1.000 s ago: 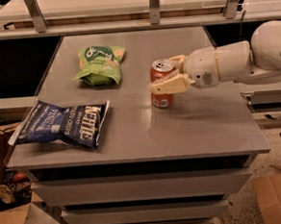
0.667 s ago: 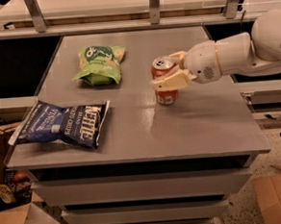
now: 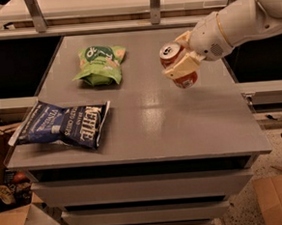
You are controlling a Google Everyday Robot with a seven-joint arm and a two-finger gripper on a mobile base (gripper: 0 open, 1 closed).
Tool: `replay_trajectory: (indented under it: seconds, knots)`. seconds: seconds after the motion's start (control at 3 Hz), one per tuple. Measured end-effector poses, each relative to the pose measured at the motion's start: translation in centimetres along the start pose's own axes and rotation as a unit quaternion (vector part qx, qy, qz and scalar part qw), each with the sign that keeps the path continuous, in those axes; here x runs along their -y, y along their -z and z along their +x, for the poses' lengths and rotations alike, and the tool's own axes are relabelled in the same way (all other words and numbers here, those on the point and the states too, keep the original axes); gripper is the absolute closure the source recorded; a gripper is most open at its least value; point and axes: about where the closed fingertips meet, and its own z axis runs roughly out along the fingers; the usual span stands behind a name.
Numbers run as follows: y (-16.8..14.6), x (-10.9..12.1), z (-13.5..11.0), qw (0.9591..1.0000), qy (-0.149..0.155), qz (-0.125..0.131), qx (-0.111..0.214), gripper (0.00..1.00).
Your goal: Knock coke can over
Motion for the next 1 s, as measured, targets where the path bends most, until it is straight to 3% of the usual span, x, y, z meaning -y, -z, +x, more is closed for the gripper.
replay_trajectory:
  seconds: [0.33, 0.67, 1.0]
  knots:
    - [-0.1, -0.1, -1.3, 0.9937, 0.066, 0.005, -0.09, 1.0]
    - [-1.8, -1.8, -2.5, 0.9742, 0.141, -0.003, -0.177, 1.0]
    - [-3.5, -3.4, -1.9, 0.9443, 0.205, -0.02, -0.256, 1.0]
